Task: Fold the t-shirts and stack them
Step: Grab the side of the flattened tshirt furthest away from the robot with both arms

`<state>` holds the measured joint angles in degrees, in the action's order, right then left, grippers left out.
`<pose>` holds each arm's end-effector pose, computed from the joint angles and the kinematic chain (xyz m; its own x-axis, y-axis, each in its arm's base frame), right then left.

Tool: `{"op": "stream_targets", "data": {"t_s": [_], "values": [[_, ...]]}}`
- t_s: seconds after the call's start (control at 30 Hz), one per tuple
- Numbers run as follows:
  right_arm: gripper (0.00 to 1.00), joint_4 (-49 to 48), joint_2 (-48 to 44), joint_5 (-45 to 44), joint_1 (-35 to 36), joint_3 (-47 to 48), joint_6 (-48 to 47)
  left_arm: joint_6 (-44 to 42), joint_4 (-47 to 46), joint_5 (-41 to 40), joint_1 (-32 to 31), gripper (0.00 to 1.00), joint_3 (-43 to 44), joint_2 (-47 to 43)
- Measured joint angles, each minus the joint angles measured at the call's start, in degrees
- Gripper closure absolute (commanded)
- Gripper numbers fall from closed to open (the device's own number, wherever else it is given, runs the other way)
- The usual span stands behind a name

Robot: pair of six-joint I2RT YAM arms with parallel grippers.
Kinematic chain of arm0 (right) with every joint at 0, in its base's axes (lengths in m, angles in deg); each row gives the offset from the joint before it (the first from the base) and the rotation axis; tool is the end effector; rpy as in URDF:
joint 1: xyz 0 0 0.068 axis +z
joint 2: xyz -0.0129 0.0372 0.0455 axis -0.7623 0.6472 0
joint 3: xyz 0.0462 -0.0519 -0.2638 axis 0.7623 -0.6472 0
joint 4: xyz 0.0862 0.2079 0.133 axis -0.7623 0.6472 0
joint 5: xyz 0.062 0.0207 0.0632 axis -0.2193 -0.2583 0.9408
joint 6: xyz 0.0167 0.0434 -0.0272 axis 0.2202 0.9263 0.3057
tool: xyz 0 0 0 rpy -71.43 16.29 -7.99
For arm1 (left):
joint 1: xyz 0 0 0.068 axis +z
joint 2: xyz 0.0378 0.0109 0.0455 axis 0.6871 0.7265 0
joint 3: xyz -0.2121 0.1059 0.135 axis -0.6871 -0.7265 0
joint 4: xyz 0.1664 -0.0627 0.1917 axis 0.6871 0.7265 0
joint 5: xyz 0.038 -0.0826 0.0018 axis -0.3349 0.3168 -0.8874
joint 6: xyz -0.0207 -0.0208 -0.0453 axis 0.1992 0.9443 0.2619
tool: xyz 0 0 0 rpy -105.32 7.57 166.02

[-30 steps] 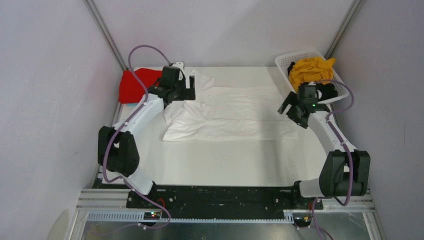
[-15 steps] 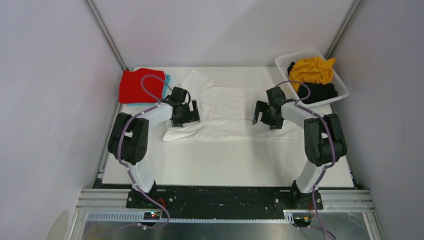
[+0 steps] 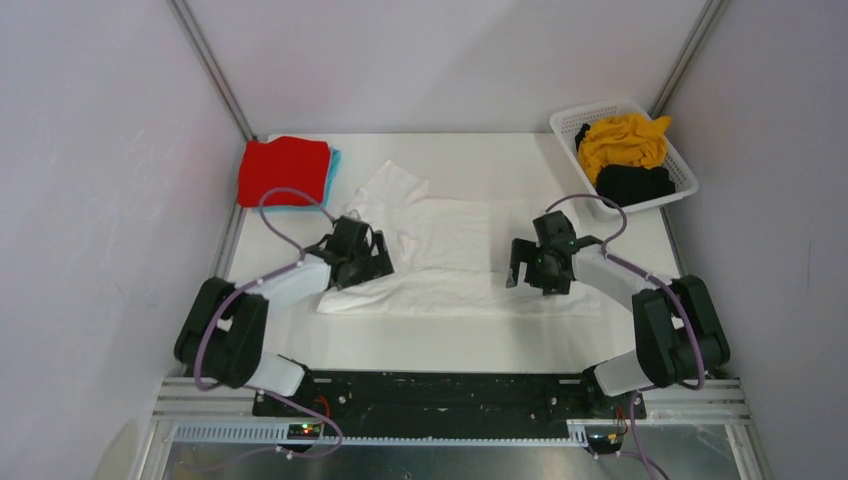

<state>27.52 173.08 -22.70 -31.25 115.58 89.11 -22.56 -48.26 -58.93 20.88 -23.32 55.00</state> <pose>0.2566 0.0874 0.1679 -0.9224 0.1391 -0.3604 0.0612 0.9738 0.2190 0.2596 -0.1053 0.1625 -0.8357 -0.2953 -0.4631 -0.1800 0.9438 -0.2771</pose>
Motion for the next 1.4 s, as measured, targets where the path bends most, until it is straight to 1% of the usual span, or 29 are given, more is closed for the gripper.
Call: {"op": "stream_targets", "data": {"t_s": [0.2, 0.37, 0.47, 0.7, 0.9, 1.0, 1.1, 1.2, 1.3, 1.4], "values": [[0.01, 2.1, -7.0, -0.7, 4.0, -5.8, 2.5, 6.1, -0.5, -2.9, -4.3, 0.00, -10.2, -11.7], [0.01, 4.2, -13.7, -1.5, 7.3, -10.6, 6.6, 10.8, 3.9, -4.4, -7.7, 0.00, -16.6, -22.6], [0.01, 6.1, -17.4, -2.0, 9.3, -12.8, 8.9, 13.5, 5.9, -4.8, -8.9, 0.00, -19.1, -27.5], [0.01, 11.5, -23.0, -2.4, 12.4, -15.3, 12.2, 19.2, 11.7, -7.0, -14.9, 0.00, -20.9, -33.8], [0.01, 14.5, -25.9, -3.1, 13.7, -16.0, 14.2, 22.0, 17.0, -8.3, -16.0, 0.00, -20.6, -35.9], [0.01, 15.3, -28.2, -4.6, 13.3, -15.6, 13.9, 21.3, 21.0, -8.9, -16.0, 0.00, -18.6, -35.5], [0.01, 16.0, -31.2, -6.3, 11.3, -12.2, 13.2, 18.7, 24.7, -10.5, -16.0, 0.00, -13.4, -34.9], [0.01, 15.0, -33.8, -7.7, 8.2, -7.2, 11.7, 15.0, 26.0, -13.7, -15.9, 0.00, -4.0, -33.2], [0.01, 12.0, -36.4, -8.6, 3.0, -4.1, 10.2, 11.6, 25.9, -16.5, -14.3, 0.00, 5.4, -29.7], [0.01, 9.6, -37.5, -8.2, -3.3, -3.7, 8.9, 7.7, 25.2, -18.0, -8.7, 0.00, 15.4, -22.2]]}}
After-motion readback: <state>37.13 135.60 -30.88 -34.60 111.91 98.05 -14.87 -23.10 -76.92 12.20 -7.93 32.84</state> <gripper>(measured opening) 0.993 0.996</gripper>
